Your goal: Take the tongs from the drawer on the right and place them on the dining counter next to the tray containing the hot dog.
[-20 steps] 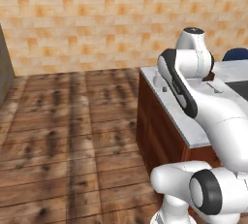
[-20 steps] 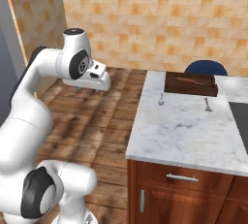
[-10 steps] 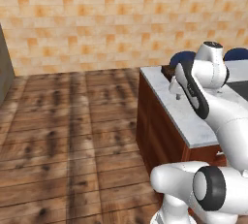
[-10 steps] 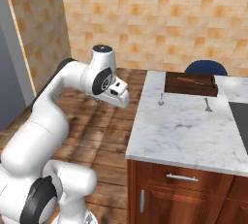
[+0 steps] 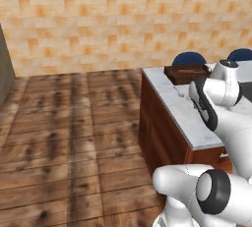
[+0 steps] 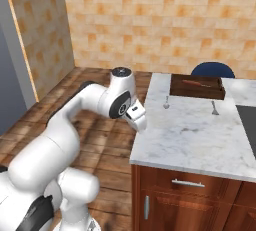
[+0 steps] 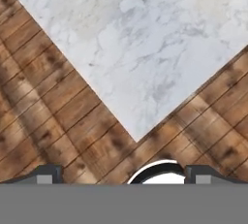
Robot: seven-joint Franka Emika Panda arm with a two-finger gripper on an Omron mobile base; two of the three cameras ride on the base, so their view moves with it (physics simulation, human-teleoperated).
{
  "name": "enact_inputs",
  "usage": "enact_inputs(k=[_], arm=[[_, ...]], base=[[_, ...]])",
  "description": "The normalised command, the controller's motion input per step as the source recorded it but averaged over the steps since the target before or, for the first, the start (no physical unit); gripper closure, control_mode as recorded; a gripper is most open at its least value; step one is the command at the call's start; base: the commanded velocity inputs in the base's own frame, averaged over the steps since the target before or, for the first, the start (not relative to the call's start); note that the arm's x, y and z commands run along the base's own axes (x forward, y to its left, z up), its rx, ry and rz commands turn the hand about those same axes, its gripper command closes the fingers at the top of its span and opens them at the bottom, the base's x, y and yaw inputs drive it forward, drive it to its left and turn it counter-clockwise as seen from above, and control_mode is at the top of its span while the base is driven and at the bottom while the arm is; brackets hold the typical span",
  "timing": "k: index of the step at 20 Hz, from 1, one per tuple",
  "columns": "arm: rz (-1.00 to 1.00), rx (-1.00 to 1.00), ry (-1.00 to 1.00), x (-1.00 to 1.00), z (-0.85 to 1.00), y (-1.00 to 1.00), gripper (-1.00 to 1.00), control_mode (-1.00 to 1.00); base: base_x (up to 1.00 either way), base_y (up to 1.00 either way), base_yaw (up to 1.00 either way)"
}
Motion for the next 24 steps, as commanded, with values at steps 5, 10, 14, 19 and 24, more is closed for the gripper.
enact_inputs(k=[5,10,14,19,24], arm=[[-0.43,0.05,0.0,0.0,-0.4,-0.71,-1.0,-1.0],[-0.4,0.11,-0.05,-0.06,-0.33,-0.66,-1.0,-1.0],[-0.31,0.18,-0.1,-0.28,-0.23,-0.51,-1.0,-1.0],[-0.21,0.16,-0.05,-0.34,-0.1,-0.44,-1.0,-1.0],[-0.02,0.09,-0.01,-0.4,-0.01,-0.43,-1.0,-1.0]], base=[[0.0,0.0,0.0],[0.0,0.0,0.0],[0.0,0.0,0.0],[0.0,0.0,0.0],[0.0,0.0,0.0]])
